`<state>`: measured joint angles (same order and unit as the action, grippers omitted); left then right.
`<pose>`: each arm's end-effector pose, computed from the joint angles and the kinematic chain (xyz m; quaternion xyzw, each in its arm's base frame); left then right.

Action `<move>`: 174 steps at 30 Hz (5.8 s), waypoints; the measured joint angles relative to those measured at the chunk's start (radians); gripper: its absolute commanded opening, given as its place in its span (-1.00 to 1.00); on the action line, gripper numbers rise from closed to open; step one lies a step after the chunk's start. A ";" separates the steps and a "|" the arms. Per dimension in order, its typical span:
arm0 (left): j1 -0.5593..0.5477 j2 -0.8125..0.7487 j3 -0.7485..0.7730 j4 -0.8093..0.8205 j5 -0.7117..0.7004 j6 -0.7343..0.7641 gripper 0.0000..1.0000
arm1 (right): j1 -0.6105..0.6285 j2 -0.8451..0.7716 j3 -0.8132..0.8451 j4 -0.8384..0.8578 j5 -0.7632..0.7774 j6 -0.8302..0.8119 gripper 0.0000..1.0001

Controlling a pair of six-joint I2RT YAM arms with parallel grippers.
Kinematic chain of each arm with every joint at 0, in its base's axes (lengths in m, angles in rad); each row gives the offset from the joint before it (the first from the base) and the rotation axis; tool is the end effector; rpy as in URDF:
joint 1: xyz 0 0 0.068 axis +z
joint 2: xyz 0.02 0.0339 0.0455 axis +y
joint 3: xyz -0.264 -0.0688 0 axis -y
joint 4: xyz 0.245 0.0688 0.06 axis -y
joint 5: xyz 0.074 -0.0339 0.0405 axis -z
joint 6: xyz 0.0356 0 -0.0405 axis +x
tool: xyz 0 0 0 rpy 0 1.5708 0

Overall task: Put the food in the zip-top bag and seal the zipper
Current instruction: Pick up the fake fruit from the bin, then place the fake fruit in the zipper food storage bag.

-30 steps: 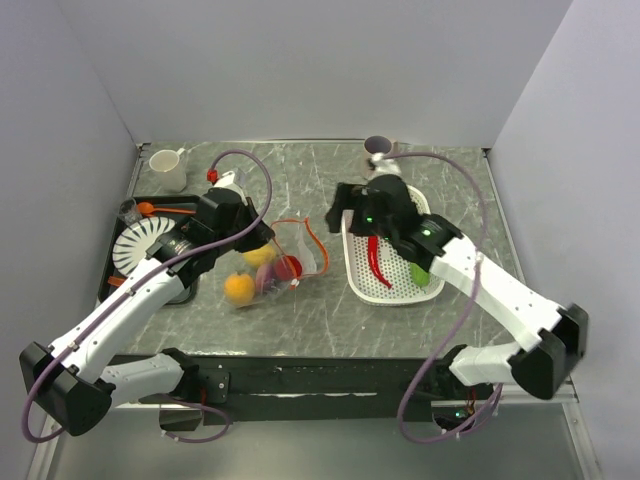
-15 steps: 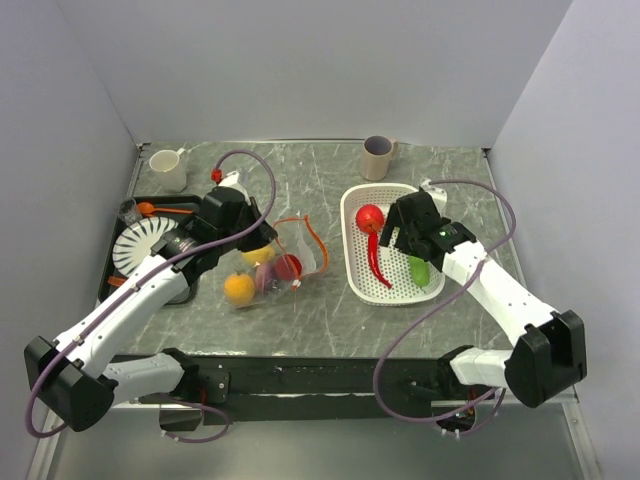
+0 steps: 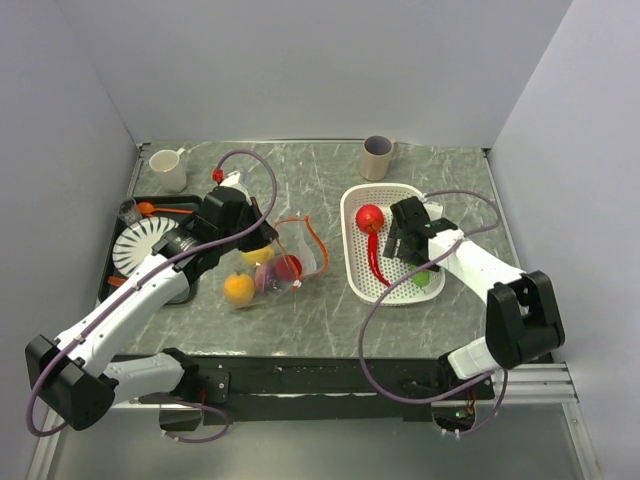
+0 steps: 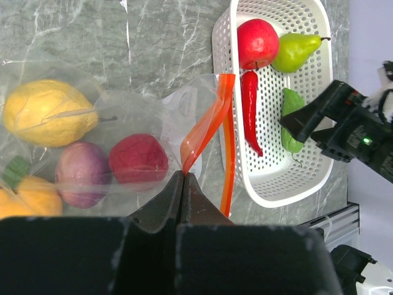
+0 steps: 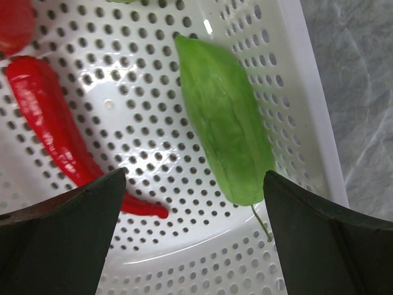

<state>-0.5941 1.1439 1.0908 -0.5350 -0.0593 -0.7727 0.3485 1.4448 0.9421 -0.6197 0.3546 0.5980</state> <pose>0.2081 -0.1380 0.3400 -0.0925 0.8766 -0.2775 0.3822 0.2645 0.0830 0.2132 0.1583 0.9474 -0.0533 0.2732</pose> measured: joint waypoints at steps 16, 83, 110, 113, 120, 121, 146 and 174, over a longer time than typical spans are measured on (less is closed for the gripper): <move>0.000 0.002 0.000 0.000 0.001 0.000 -0.99 | -0.005 0.106 0.007 0.002 -0.029 -0.040 0.69; 0.000 0.052 0.000 0.018 0.047 0.001 -0.99 | 0.086 -0.248 0.031 0.163 -1.025 -0.198 -0.52; 0.000 0.053 -0.025 0.038 0.124 0.001 -0.99 | 0.256 0.166 0.371 -0.010 -1.074 -0.373 -0.50; 0.000 0.044 -0.025 0.037 0.124 0.001 -0.99 | 0.257 0.230 0.417 -0.017 -1.061 -0.372 -0.48; 0.000 0.036 -0.025 0.037 0.126 0.001 -0.99 | 0.267 0.306 0.472 -0.023 -1.000 -0.329 -0.38; 0.000 0.036 -0.025 0.037 0.126 0.001 -0.99 | 0.270 0.306 0.472 -0.013 -0.996 -0.317 -0.36; 0.001 0.010 -0.025 0.037 0.123 0.001 -0.99 | 0.348 0.312 0.497 0.085 -0.985 -0.190 0.40; 0.002 -0.021 -0.025 0.029 0.077 0.001 -0.99 | 0.100 -0.029 0.258 0.048 -0.341 -0.143 0.73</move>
<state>-0.5922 1.1229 1.0660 -0.5056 0.0177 -0.7715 0.4480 1.4155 1.1999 -0.5713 0.0139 0.4549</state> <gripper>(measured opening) 0.013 0.856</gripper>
